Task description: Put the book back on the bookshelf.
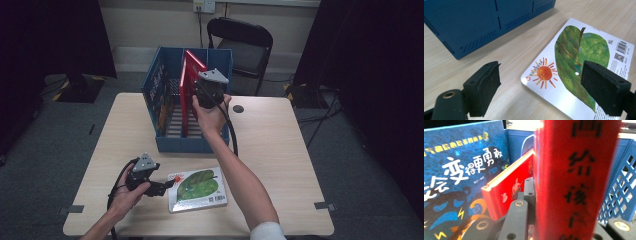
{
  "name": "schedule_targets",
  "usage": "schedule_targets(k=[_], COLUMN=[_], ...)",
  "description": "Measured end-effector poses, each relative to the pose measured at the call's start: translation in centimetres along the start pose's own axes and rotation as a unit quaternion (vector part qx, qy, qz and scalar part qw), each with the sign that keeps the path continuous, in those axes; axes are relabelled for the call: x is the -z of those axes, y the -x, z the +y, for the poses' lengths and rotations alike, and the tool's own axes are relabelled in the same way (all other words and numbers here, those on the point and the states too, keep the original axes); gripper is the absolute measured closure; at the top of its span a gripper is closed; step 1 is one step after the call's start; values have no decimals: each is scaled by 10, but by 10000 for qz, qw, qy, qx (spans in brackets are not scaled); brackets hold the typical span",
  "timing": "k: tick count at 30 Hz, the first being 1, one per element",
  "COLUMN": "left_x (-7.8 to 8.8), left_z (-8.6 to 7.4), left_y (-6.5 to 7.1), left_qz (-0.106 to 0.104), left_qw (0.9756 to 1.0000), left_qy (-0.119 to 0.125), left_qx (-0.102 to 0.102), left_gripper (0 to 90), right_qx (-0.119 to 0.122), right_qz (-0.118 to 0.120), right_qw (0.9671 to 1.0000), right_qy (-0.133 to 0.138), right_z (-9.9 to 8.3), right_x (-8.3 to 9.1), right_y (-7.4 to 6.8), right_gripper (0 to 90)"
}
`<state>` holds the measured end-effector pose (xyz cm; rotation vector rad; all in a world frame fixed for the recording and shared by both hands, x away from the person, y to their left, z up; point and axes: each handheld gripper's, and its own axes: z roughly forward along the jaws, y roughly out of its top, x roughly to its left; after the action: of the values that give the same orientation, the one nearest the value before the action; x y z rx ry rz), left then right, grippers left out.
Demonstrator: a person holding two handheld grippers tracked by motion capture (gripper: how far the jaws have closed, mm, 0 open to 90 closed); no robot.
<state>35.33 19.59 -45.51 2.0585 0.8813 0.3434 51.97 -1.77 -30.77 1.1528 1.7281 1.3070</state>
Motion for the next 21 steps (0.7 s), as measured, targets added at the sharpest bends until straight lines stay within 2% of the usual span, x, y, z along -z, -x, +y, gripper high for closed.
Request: schedule_targets(k=[7,8,17,21], left_x=[1,0,-1,0], left_z=[0,0,0,0], left_y=[-1,0,0,1], left_qz=[35,1,-2,-23], left_qw=[10000,10000,10000,10000], left_qy=[16,21,15,20], left_qx=[-18,29,-28,-22], left_gripper=[156,156,156,156], right_qx=[-60,-81,-155,-283], right_qz=[-176,-216,-429,-491], right_qw=[9998,9997,9990,9984], right_qy=[-18,-31,-37,-57], right_z=[-3,-4,-4,-9], right_x=[-13,-15,-30,-38], right_y=[-5,-6,-10,-11], right_gripper=[805,806,805,805])
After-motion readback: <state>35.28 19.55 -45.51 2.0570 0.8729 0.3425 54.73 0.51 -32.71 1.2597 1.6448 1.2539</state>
